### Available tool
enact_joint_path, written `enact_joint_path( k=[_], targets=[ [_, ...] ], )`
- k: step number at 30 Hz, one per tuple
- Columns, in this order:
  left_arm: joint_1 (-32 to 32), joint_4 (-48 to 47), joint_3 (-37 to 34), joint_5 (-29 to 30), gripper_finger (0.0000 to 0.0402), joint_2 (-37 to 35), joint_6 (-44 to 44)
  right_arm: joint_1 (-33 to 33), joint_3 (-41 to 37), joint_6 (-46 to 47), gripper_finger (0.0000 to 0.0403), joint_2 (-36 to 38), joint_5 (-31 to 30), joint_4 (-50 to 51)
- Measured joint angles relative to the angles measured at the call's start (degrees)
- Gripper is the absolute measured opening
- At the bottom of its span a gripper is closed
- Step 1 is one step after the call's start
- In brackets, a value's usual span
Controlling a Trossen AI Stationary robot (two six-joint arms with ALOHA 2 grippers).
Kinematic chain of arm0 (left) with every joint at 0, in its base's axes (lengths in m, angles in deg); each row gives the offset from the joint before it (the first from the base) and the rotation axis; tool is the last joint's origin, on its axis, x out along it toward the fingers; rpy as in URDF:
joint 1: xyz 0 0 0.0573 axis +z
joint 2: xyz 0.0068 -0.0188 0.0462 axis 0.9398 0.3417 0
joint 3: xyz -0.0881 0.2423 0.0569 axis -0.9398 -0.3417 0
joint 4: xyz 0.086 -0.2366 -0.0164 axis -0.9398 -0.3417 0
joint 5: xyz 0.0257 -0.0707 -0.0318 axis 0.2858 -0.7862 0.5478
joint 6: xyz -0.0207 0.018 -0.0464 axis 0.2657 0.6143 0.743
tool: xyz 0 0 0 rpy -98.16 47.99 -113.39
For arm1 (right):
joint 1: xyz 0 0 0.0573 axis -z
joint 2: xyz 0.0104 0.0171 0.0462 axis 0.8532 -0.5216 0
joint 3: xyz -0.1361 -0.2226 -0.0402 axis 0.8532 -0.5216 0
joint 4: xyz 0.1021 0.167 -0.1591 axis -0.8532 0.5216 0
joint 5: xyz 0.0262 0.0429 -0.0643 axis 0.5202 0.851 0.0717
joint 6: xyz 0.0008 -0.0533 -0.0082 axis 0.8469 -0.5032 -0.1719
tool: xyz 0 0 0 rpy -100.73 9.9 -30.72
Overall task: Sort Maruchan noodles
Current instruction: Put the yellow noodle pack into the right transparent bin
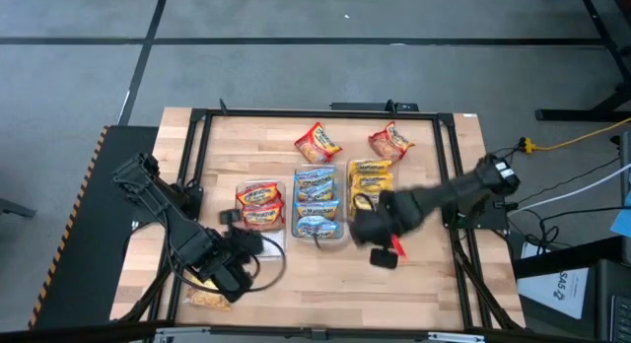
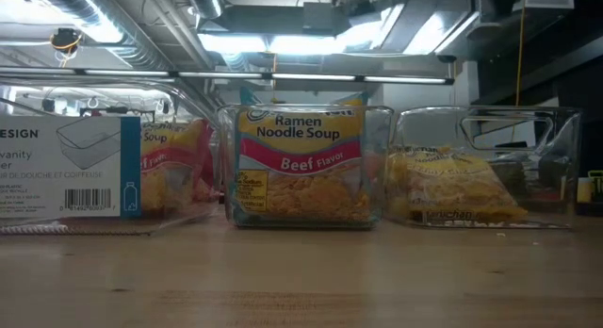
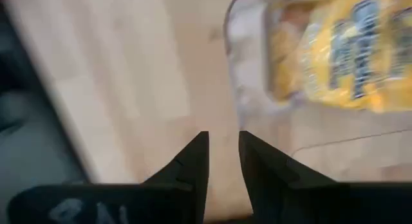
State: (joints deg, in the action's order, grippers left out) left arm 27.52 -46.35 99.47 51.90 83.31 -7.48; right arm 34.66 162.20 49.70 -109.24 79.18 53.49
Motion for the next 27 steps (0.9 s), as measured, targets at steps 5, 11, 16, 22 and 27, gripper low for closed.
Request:
enact_joint_path(
  k=[5, 11, 16, 22, 27],
  targets=[
    [-4.76, -1.12, -6.21, -4.20, 0.0073, 0.01, 19.31, -10.27, -5.54, 14.41, 0.0088, -0.03, -14.10, -10.12],
    [-9.56, 12.03, -14.99, -22.53, 0.0073, 0.08, 35.94, -18.28, -12.41, 20.84, 0.0088, -0.08, -15.61, -24.69],
    [-12.85, 26.21, -20.30, -22.92, 0.0073, 0.08, 43.20, -21.72, -18.08, 20.86, 0.0088, -0.08, -16.55, -33.83],
    [-13.51, 48.24, -29.66, -22.21, 0.0074, 0.69, 48.20, -22.60, -23.58, 21.71, 0.0088, -0.08, -16.36, -37.26],
    [-13.87, 53.01, -32.91, -25.86, 0.0074, 3.91, 51.89, -22.57, -26.54, 24.63, 0.0088, -0.08, -16.13, -37.10]
  ],
)
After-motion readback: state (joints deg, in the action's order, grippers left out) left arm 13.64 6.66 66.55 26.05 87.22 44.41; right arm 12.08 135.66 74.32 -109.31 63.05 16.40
